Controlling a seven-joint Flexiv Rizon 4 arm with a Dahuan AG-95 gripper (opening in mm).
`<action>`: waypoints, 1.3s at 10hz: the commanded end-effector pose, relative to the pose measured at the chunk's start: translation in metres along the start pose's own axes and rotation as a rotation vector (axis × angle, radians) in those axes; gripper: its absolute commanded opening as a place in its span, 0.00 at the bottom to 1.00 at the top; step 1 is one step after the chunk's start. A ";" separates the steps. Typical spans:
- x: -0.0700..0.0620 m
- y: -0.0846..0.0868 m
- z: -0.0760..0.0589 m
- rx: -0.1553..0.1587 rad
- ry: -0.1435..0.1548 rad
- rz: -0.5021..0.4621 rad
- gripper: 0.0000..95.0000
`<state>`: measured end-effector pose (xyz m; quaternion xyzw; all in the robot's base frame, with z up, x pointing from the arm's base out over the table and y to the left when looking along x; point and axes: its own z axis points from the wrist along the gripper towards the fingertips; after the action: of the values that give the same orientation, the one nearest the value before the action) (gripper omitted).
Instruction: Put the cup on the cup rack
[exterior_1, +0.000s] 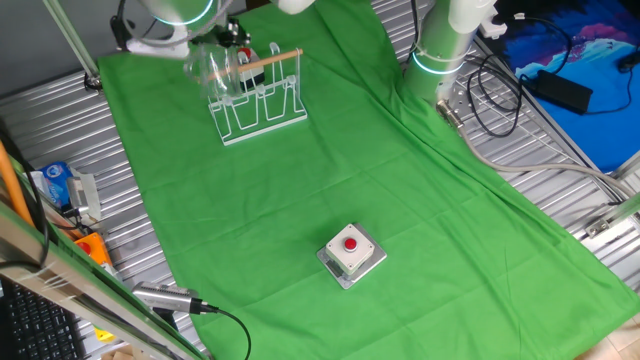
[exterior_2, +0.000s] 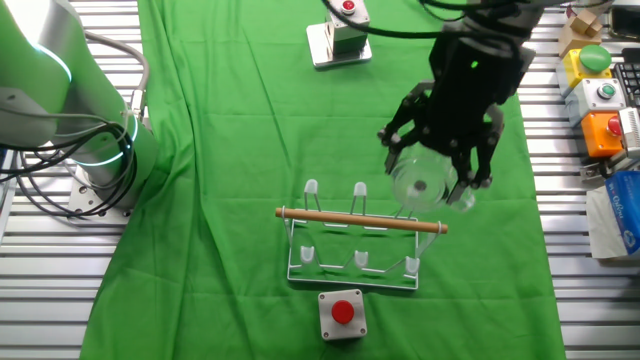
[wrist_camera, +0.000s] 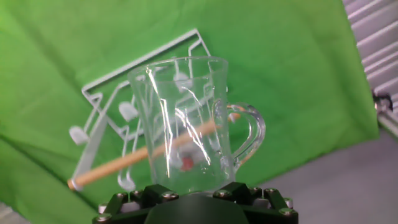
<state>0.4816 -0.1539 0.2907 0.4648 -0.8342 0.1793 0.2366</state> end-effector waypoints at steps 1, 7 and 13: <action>0.002 -0.001 0.007 0.048 0.104 -0.007 0.00; -0.002 0.000 0.015 0.089 0.157 -0.046 0.00; -0.007 0.000 0.022 0.141 0.201 -0.063 0.00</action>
<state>0.4784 -0.1603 0.2685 0.4861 -0.7765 0.2761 0.2907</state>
